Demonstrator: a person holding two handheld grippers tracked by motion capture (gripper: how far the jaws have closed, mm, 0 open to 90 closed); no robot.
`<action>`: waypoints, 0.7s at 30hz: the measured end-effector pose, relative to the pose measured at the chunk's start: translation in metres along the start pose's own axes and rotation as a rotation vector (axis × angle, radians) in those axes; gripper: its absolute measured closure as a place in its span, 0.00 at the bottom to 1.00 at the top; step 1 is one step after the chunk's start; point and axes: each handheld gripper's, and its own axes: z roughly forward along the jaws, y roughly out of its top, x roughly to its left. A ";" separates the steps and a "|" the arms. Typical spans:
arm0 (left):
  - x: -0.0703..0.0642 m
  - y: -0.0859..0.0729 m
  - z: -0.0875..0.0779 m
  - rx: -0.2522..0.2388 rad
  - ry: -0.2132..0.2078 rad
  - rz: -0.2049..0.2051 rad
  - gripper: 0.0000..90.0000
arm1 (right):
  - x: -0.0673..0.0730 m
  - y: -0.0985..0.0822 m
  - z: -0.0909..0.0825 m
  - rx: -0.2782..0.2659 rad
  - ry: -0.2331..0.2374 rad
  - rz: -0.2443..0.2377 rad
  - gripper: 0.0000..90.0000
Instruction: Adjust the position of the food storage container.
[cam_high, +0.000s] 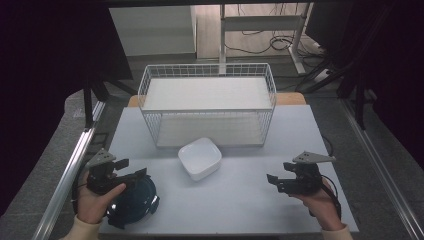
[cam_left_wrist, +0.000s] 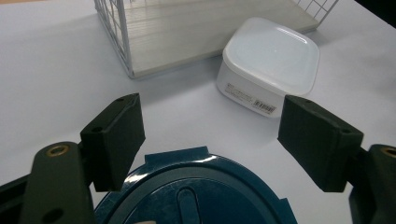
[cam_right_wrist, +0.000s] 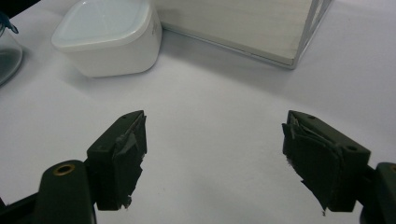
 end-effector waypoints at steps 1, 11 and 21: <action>0.000 0.000 -0.001 -0.002 -0.001 -0.001 0.25 | 0.000 0.000 0.000 0.002 0.000 0.001 0.24; 0.005 0.001 -0.017 -0.001 0.024 -0.023 0.34 | -0.001 0.001 -0.003 -0.006 0.022 0.014 0.24; 0.022 -0.013 -0.037 0.043 0.042 -0.046 0.50 | -0.002 -0.001 0.001 0.010 0.023 0.019 0.24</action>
